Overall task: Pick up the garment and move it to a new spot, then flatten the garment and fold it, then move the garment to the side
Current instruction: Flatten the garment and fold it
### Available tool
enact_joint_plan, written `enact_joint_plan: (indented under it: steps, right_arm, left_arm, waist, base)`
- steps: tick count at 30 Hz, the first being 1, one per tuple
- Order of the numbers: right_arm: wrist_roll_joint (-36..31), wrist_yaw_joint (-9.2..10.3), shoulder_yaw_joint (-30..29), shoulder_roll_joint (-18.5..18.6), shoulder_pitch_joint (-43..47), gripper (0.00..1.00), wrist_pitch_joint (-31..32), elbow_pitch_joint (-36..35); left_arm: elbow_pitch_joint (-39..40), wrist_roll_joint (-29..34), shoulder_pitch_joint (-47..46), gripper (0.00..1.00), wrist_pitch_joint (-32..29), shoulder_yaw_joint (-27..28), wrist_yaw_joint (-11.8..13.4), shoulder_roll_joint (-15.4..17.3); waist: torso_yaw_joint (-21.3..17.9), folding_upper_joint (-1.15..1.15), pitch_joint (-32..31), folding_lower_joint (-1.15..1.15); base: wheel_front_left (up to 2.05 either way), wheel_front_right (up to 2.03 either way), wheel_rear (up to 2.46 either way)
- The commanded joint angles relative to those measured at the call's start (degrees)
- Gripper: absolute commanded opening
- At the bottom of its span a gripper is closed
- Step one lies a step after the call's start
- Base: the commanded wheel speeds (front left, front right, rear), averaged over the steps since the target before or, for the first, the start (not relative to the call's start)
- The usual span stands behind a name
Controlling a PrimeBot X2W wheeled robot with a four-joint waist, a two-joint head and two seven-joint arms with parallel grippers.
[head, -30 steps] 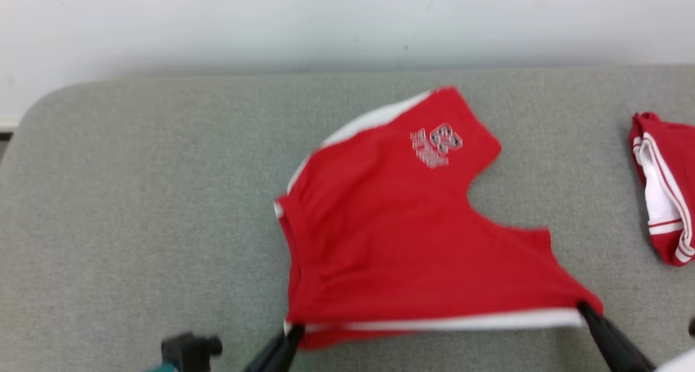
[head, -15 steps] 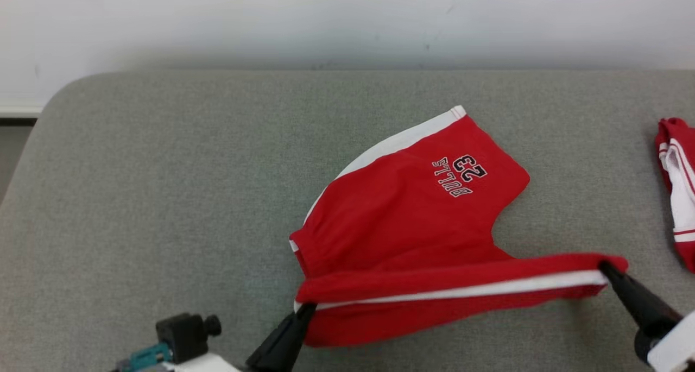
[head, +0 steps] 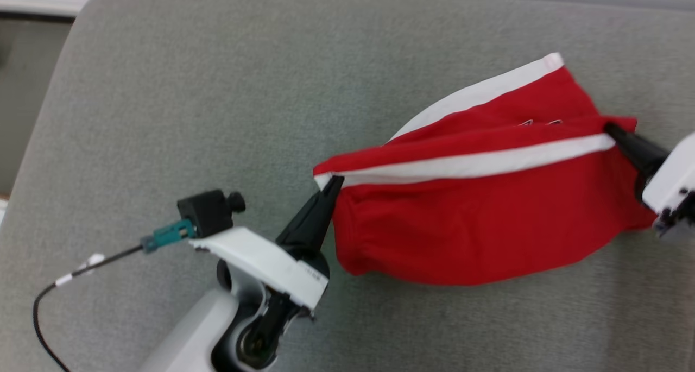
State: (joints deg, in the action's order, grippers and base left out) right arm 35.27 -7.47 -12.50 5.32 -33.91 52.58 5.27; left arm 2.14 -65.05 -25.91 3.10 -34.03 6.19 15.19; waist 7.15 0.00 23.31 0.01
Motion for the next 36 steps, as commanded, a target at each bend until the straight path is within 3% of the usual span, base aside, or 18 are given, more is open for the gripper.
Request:
enact_joint_plan:
  steps: [1, 8, 18, 20, 21, 23, 24, 25, 32, 36]
  right_arm:
    - [-0.52, -0.03, -0.38, 0.09, -1.33, 0.0, 0.26, 0.45]
    - [-6.79, -0.03, -1.32, 0.23, -8.73, 0.0, 0.69, 5.47]
    - [-11.12, -0.03, -1.58, 0.77, -13.44, 0.03, -0.77, 9.41]
    - [-11.63, -0.03, -1.85, 0.62, -14.0, 0.37, -1.84, 10.09]
    - [-11.77, -0.03, -1.92, 0.46, -14.29, 0.98, -2.55, 10.22]
    - [-12.45, -0.03, -2.49, 0.18, -14.66, 1.0, -3.99, 10.71]
    - [-12.68, -0.03, -2.43, -0.01, -14.71, 1.0, -4.39, 10.96]
    - [-12.8, -0.03, -1.88, -0.14, -14.61, 1.0, -4.64, 11.02]
    - [-9.24, -0.03, 0.65, 1.19, -11.56, 1.0, -10.03, 7.25]
    - [-8.19, -0.03, 5.47, 5.69, -6.6, 1.0, -11.94, 2.28]
  left_arm:
    - [-0.54, 0.64, -1.29, 0.0, 0.29, 0.13, 0.07, -0.15]
    - [-5.85, 0.89, -5.33, 0.0, 1.06, -0.33, -0.62, -3.74]
    - [-10.58, 0.82, -7.05, 0.0, 2.06, -1.27, -2.13, -6.45]
    - [-11.2, 0.88, -7.28, 0.0, 2.32, -1.34, -2.01, -6.81]
    - [-11.47, 1.0, -7.44, 0.0, 2.47, -1.4, -1.99, -6.95]
    - [-12.04, 1.08, -7.52, 0.42, 2.88, -1.11, -1.5, -7.27]
    - [-12.23, 1.19, -7.55, 0.94, 3.06, -1.13, -1.23, -7.38]
    - [-12.41, 1.1, -7.35, 1.0, 2.92, -1.26, -1.15, -7.47]
    - [-11.76, 4.87, -5.13, 1.0, 6.06, -0.91, 2.1, -4.8]
    - [-9.17, 10.67, -3.5, 1.0, 9.25, -1.31, 5.43, -1.8]
  waist:
    - [1.95, 0.0, 2.12, -0.01]
    - [4.5, 0.0, 4.0, -0.01]
    - [6.37, 0.0, 4.78, -0.01]
    - [6.51, 0.0, 4.89, -0.01]
    - [6.54, 0.0, 4.97, -0.01]
    - [6.49, 0.0, 5.1, -0.01]
    - [6.42, 0.0, 5.14, -0.01]
    - [6.31, 0.0, 5.16, -0.01]
    - [4.79, 0.0, 3.75, -0.01]
    - [3.9, 0.0, 2.47, -0.01]
  base:
    - [0.0, 0.0, 0.0]
    - [0.0, 0.0, 0.0]
    - [0.0, 0.0, 0.0]
    - [0.0, 0.0, 0.0]
    - [0.0, 0.0, 0.0]
    - [0.0, 0.0, 0.0]
    - [0.0, 0.0, 0.0]
    - [0.0, 0.0, 0.0]
    - [0.0, 0.0, 0.0]
    - [0.0, 0.0, 0.0]
